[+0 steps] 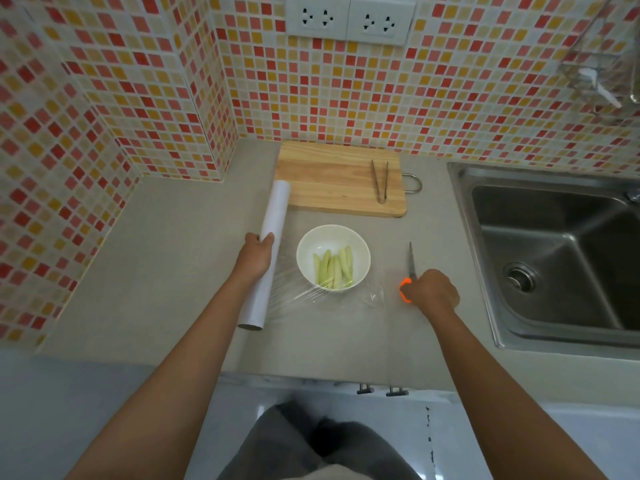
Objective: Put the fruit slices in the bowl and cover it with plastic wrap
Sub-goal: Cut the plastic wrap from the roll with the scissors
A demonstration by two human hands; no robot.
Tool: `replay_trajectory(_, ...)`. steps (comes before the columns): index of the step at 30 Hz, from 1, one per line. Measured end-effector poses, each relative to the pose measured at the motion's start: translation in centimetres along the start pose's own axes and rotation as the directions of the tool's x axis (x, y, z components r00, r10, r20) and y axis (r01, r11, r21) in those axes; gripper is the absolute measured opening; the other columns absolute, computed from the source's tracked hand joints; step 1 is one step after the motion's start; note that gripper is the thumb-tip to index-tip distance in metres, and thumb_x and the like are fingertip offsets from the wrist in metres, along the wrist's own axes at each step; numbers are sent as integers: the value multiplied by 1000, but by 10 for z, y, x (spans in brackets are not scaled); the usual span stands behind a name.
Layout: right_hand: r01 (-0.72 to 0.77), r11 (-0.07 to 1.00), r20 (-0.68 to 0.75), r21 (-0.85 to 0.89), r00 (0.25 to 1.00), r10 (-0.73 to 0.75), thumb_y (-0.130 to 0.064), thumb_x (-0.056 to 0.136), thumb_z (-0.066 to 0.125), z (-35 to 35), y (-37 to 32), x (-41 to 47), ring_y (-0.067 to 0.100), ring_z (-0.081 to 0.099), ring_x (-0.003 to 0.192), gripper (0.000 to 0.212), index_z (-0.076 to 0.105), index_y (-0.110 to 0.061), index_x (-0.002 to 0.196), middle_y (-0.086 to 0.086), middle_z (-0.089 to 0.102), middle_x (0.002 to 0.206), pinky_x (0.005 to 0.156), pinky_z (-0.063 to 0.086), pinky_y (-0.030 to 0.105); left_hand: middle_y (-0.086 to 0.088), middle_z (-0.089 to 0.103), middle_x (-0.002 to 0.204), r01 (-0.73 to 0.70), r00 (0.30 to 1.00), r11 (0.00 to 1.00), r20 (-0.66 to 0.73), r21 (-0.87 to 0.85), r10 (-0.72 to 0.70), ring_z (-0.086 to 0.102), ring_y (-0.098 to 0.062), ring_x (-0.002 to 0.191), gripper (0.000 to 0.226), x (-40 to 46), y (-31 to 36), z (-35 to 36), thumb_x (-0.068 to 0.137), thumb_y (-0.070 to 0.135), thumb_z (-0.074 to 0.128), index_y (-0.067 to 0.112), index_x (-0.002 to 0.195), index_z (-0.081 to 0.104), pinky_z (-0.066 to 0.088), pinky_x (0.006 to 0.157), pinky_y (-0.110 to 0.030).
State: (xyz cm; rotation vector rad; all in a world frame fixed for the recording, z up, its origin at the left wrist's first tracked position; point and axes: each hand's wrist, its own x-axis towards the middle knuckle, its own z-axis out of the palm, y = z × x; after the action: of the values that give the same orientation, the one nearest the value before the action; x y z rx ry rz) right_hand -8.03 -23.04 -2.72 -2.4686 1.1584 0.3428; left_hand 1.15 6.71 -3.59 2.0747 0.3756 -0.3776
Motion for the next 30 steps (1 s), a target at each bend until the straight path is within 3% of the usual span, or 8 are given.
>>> replay_trajectory(4, -29, 983, 45, 184, 999, 21, -27, 74, 62, -5, 7, 3, 32, 65, 76, 22, 58, -7, 65, 15, 72, 86, 62, 43, 27, -20, 51, 129, 3, 1000, 1000, -4, -5, -3, 52, -34, 115, 56, -1, 2, -2, 98, 42, 39, -3, 131, 39, 39, 85, -36)
replay_trajectory(9, -63, 942, 74, 330, 996, 41, -29, 85, 62, -6, 5, 6, 38, 64, 97, 36, 66, 6, 95, 24, 67, 103, 73, 45, 34, -19, 55, 127, -23, 999, 1000, 31, 9, 23, 54, -34, 112, 60, -1, 4, -7, 97, 46, 40, -4, 129, 47, 42, 88, -38)
replay_trajectory(11, -75, 915, 96, 395, 995, 41, -32, 90, 58, -7, -3, 1, 37, 63, 88, 37, 65, 5, 87, 26, 64, 95, 74, 49, 37, -18, 54, 127, -34, 999, 999, 36, 10, 34, 54, -34, 112, 59, -2, 5, -9, 97, 46, 40, -3, 129, 46, 41, 87, -37)
replay_trajectory(15, -80, 805, 142, 588, 990, -6, -36, 92, 54, -6, -36, -24, 20, 53, 56, 35, 62, -6, 77, 12, 64, 75, 48, 40, 27, -17, 52, 128, -37, 999, 999, 35, 2, 36, 53, -33, 113, 57, -4, 5, -10, 96, 46, 42, -1, 129, 43, 41, 86, -37)
replay_trajectory(19, -81, 704, 231, 706, 965, -121, -34, 92, 55, -1, -69, -56, 14, 51, 53, 26, 69, -13, 87, 4, 59, 60, 44, 32, 23, -17, 53, 127, -33, 999, 999, 33, -13, 34, 53, -33, 113, 56, -7, 4, -9, 96, 45, 42, -1, 127, 44, 41, 87, -37)
replay_trajectory(21, -78, 689, 247, 720, 957, -149, -33, 92, 55, 0, -80, -68, 16, 51, 57, 25, 70, -13, 86, 3, 59, 61, 47, 33, 23, -17, 52, 128, -36, 999, 999, 25, -18, 36, 52, -33, 114, 56, -8, 4, -9, 97, 45, 42, -2, 127, 43, 40, 85, -36)
replay_trajectory(25, -92, 709, 306, 699, 935, -181, -34, 91, 58, 4, -86, -88, 13, 49, 55, 29, 64, -20, 66, 1, 59, 61, 49, 33, 25, -17, 52, 128, -29, 999, 999, 28, -35, 30, 52, -34, 114, 57, -12, 5, -9, 97, 45, 42, -2, 129, 43, 39, 85, -35)
replay_trajectory(30, -119, 701, 375, 704, 899, -224, -30, 91, 59, 11, -79, -104, 13, 38, 52, 22, 65, -13, 78, 8, 56, 68, 48, 26, 24, -18, 52, 128, -14, 999, 998, 30, -61, 16, 52, -34, 115, 56, -14, 5, -9, 96, 44, 44, -2, 128, 43, 39, 85, -35)
